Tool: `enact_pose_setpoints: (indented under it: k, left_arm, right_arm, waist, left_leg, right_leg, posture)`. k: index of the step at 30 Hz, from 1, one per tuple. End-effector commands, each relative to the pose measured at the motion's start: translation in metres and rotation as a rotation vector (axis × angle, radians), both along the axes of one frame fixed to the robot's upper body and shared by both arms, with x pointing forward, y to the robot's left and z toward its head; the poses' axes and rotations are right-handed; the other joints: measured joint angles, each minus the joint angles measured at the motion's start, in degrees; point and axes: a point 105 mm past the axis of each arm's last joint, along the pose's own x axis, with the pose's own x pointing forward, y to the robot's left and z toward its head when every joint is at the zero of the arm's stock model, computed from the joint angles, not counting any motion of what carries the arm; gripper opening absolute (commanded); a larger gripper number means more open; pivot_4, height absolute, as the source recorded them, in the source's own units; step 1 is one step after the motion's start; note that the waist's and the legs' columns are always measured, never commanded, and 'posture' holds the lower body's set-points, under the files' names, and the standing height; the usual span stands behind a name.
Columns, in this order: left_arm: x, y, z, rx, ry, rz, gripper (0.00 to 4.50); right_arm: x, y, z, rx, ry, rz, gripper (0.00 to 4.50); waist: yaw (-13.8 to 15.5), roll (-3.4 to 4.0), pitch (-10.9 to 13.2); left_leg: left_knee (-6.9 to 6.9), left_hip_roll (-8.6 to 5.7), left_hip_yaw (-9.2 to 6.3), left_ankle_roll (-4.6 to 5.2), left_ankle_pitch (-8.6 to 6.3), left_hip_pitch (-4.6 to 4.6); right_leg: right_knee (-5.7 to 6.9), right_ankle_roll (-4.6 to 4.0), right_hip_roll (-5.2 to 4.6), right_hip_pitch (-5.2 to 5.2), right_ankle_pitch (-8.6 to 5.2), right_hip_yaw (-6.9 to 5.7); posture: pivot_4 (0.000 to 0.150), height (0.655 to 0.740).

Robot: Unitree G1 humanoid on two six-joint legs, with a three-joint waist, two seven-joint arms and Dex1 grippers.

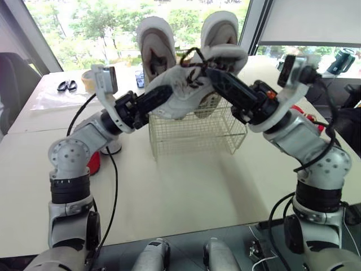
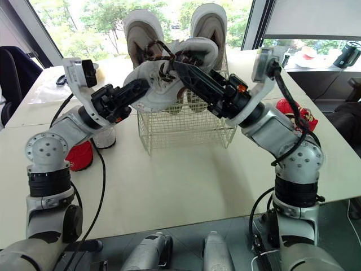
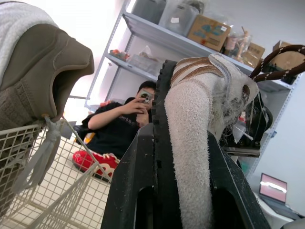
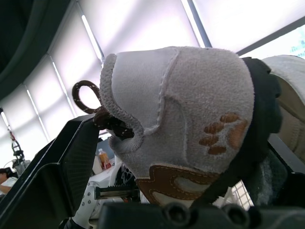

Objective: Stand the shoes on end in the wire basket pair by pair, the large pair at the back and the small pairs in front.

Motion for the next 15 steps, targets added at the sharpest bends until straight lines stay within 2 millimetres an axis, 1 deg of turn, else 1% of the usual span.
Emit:
enact_pose_setpoints:
  k: [1, 5, 6, 7, 8, 9, 12, 13, 14, 15]
  left_arm:
    - [-0.005, -0.003, 0.013, -0.022, -0.057, 0.005, 0.34]
    - [-0.002, -0.006, 0.013, -0.025, -0.034, 0.022, 0.34]
    - [0.0, -0.006, 0.012, -0.022, -0.023, 0.026, 0.84]
    - [0.0, -0.006, 0.011, -0.019, -0.011, 0.028, 1.38]
    - [0.0, -0.006, 0.01, -0.015, -0.002, 0.024, 1.84]
    - [-0.001, -0.005, 0.009, -0.01, 0.003, 0.019, 2.25]
    - [-0.004, -0.001, 0.006, 0.024, -0.004, 0.024, 3.82]
    - [-0.005, 0.001, 0.003, 0.043, -0.008, 0.029, 4.27]
    - [-0.005, 0.004, 0.0, 0.069, -0.011, 0.036, 4.42]
    - [-0.006, 0.005, -0.002, 0.085, -0.013, 0.038, 4.42]
  right_arm:
    - [-0.006, 0.012, 0.006, -0.014, -0.051, 0.04, 3.63]
    - [-0.004, 0.017, 0.004, -0.037, -0.054, 0.045, 1.82]
    - [-0.004, 0.017, 0.004, -0.041, -0.056, 0.043, 1.29]
    - [-0.003, 0.018, 0.004, -0.047, -0.056, 0.037, 0.89]
    - [-0.001, 0.018, 0.005, -0.054, -0.057, 0.029, 0.6]
    - [0.0, 0.018, 0.005, -0.061, -0.061, 0.022, 0.59]
    - [0.004, 0.013, 0.01, -0.107, -0.092, -0.007, 0.59]
    - [0.005, 0.009, 0.012, -0.132, -0.109, -0.022, 0.59]
    - [0.008, 0.004, 0.016, -0.162, -0.13, -0.039, 0.59]
    - [0.009, 0.001, 0.018, -0.181, -0.144, -0.05, 0.59]
  waist:
    - [0.0, 0.0, 0.0]
    - [0.1, 0.0, 0.0]
    - [0.1, 0.0, 0.0]
    - [0.1, 0.0, 0.0]
    - [0.0, 0.0, 0.0]
    - [-0.1, 0.0, 0.0]
    - [-0.2, 0.0, 0.0]
    - [-0.2, 0.0, 0.0]
    - [-0.1, 0.0, 0.0]
    - [-0.1, 0.0, 0.0]
  left_leg:
    - [0.0, 0.0, 0.01, 0.0, 0.0, 0.0]
    - [0.0, -0.01, 0.01, 0.0, 0.0, 0.0]
    - [0.0, -0.01, 0.01, 0.0, 0.0, 0.0]
    - [0.0, -0.01, 0.01, 0.0, 0.0, 0.0]
    - [-0.01, -0.01, 0.01, 0.0, 0.0, 0.0]
    - [-0.03, -0.01, 0.01, 0.0, 0.0, 0.0]
    - [-0.15, -0.01, 0.03, -0.02, 0.01, 0.0]
    - [-0.18, -0.01, 0.04, -0.04, 0.02, -0.01]
    - [-0.24, -0.01, 0.04, -0.06, 0.04, 0.0]
    - [-0.26, -0.01, 0.05, -0.07, 0.04, 0.0]
  right_leg:
    - [0.0, 0.0, 0.0, -0.01, 0.0, 0.01]
    - [-0.01, 0.0, -0.01, 0.01, 0.0, 0.01]
    - [-0.01, 0.0, -0.01, 0.01, 0.0, 0.01]
    - [0.0, 0.0, -0.01, 0.0, 0.0, 0.01]
    - [0.0, 0.0, 0.0, -0.02, 0.0, 0.01]
    - [0.0, 0.0, 0.0, -0.03, 0.0, 0.01]
    - [0.0, 0.0, 0.0, -0.1, 0.0, 0.04]
    - [0.0, 0.0, 0.0, -0.12, 0.0, 0.05]
    - [-0.01, 0.0, 0.0, -0.13, 0.0, 0.06]
    - [-0.02, 0.0, 0.0, -0.14, 0.0, 0.06]
  posture:
    - [0.15, 0.74]
    - [0.15, 0.74]
    - [0.15, 0.74]
    - [0.15, 0.74]
    - [0.15, 0.74]
    - [0.15, 0.74]
    - [0.15, 0.74]
    - [0.15, 0.74]
    - [0.15, 0.74]
    - [0.15, 0.74]
